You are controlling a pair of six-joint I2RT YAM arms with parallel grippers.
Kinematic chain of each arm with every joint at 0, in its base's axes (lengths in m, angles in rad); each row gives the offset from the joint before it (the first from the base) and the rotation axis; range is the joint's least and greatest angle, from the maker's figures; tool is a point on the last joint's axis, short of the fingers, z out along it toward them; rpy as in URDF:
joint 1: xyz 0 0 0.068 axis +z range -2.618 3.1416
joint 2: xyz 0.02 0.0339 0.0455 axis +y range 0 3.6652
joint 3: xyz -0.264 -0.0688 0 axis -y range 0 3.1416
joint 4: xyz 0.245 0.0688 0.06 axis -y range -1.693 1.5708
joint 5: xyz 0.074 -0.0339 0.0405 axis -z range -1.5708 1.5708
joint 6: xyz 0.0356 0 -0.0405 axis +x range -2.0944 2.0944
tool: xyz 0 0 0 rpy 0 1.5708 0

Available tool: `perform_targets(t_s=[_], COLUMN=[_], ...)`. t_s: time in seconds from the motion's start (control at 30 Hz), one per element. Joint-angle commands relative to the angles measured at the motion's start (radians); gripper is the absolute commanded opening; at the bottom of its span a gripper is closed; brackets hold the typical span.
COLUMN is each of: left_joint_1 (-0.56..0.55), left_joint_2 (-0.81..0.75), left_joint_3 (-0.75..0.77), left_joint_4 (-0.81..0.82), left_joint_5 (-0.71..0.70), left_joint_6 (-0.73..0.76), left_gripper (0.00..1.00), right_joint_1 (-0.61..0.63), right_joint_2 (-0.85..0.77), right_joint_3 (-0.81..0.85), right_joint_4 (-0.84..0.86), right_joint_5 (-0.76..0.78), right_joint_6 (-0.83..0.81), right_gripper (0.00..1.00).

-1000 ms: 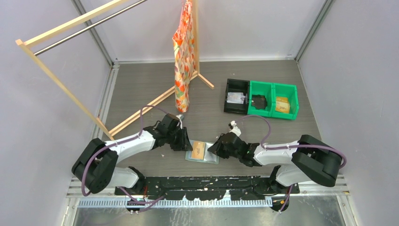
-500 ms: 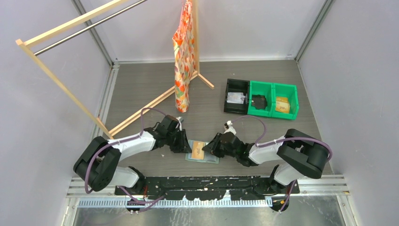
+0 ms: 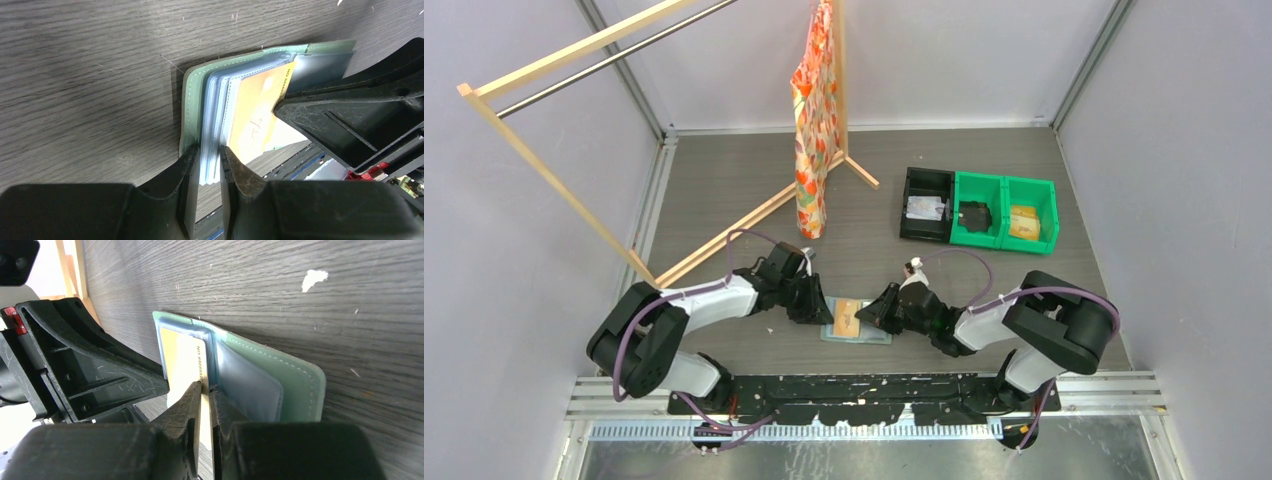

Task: Take the credit cards out of the card holder
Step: Remove the credit card from the card holder.

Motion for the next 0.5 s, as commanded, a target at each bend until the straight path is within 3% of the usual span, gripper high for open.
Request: perform_targets(t_s=[0.0,0.33,0.47], left_joint_1=[-0.009,-0.008,-0.009], left_joint_2=[0.074,0.095,0.105], left_joint_3=[-0.015,-0.011,-0.016], left_joint_4=[0.023,0.028,0.027], left_joint_5=[-0.061,-0.070,-0.077], left_joint_6=[0.008,0.010,0.009], left_gripper=[0.23,0.22,0.22], right_joint_1=[0.003,0.003,0.004], right_joint_2=[0.026,0.075,0.070], right_joint_3=[-0.012,-0.024,-0.047], right_joint_4=[0.166,0.244,0.264], right_joint_5=[-0.060,-0.083,-0.070], right_joint_6=[0.012,0.020,0.021], right_gripper=[0.17,0.19,0.02])
